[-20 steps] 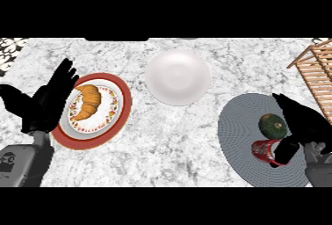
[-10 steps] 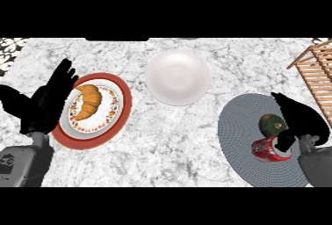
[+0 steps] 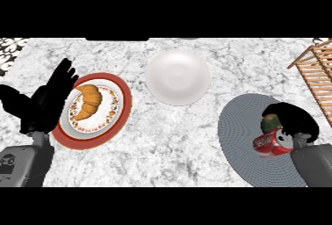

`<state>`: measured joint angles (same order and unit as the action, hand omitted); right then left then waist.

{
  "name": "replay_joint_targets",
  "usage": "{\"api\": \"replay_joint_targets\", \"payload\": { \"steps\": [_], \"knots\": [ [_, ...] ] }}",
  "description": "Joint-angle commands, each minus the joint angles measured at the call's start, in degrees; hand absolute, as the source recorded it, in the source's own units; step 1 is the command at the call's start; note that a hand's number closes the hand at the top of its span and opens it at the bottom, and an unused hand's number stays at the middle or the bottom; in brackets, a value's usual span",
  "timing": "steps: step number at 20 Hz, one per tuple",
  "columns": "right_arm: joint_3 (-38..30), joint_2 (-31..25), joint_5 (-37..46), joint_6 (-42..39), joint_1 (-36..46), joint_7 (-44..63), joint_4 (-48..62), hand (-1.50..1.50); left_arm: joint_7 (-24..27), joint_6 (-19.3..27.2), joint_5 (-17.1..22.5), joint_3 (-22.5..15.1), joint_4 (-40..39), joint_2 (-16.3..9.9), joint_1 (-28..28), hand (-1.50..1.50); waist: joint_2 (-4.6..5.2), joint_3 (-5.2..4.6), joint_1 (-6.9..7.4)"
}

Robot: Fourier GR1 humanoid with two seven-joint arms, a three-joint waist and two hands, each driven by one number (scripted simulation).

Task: Pick the squash from the placemat and place it in the tiered shelf

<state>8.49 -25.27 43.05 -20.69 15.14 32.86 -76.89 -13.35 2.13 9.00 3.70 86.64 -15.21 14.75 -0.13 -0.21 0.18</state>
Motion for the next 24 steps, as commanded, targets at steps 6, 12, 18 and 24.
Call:
{"api": "replay_joint_targets", "payload": {
  "steps": [6, 12, 18, 24],
  "knots": [
    [1.1, 0.7, 8.5, 9.3, 0.1, -10.0, 5.3, 1.50, 1.5, -1.5, -0.7, 1.3, -2.2, 0.8, 0.0, 0.00, 0.19, 0.21, -0.12],
    [5.6, 9.0, 9.6, 9.2, -4.7, -1.8, -9.2, 1.50, -1.3, -0.1, -1.7, 0.6, 2.0, 1.2, 0.0, 0.00, -0.14, 0.19, -0.50],
    [21.4, 24.8, 15.7, 8.8, -4.6, 12.9, -18.0, 1.50, 2.0, -0.6, -1.9, 0.5, -0.5, 2.4, -1.5, 0.00, -0.14, 0.16, -0.28],
    [21.1, 25.2, 13.1, 20.7, -0.5, 19.2, -33.2, 1.50, 1.4, -2.8, -0.3, 1.9, 0.5, 0.4, -3.0, 0.00, -0.46, 0.18, -0.15]
  ]
}}
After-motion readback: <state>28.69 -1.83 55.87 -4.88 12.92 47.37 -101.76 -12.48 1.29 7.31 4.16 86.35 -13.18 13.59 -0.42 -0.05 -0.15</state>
